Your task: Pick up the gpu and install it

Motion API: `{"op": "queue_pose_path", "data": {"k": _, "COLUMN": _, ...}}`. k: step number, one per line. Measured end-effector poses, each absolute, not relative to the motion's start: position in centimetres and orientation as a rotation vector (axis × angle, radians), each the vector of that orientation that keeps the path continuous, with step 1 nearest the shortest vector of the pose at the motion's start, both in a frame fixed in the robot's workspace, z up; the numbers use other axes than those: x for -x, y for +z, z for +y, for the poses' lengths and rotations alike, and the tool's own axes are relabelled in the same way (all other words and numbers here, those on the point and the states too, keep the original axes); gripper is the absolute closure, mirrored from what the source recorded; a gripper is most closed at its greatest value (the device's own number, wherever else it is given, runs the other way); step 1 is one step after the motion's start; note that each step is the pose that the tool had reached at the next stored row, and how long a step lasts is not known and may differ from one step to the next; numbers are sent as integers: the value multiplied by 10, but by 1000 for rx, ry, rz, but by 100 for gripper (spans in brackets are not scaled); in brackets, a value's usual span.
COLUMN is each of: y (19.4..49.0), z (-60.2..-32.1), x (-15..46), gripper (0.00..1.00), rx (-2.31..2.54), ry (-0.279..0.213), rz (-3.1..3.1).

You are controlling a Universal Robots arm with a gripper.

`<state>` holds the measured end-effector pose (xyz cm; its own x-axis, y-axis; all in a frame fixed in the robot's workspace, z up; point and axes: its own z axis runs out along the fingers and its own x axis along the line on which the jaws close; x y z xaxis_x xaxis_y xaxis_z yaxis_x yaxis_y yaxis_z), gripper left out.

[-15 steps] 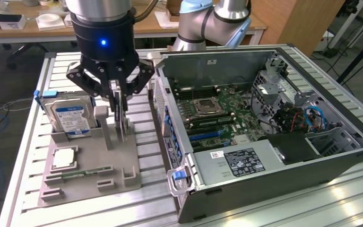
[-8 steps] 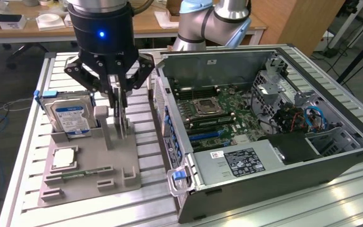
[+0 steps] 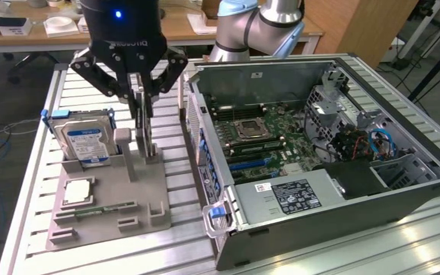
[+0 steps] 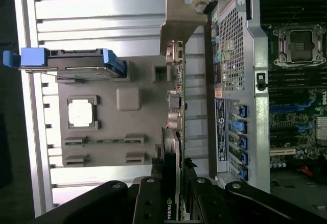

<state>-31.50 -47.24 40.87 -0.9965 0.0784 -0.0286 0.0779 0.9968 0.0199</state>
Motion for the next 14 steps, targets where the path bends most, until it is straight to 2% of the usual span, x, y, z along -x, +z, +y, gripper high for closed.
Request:
{"op": "queue_pose_path", "data": {"k": 4, "y": 419, "z": -472, "x": 315, "gripper": 74, "rx": -122, "ry": 29, "rz": 3110}}
{"op": "queue_pose_path", "data": {"k": 14, "y": 420, "z": -472, "x": 315, "gripper": 74, "rx": -122, "ry": 29, "rz": 3110}}
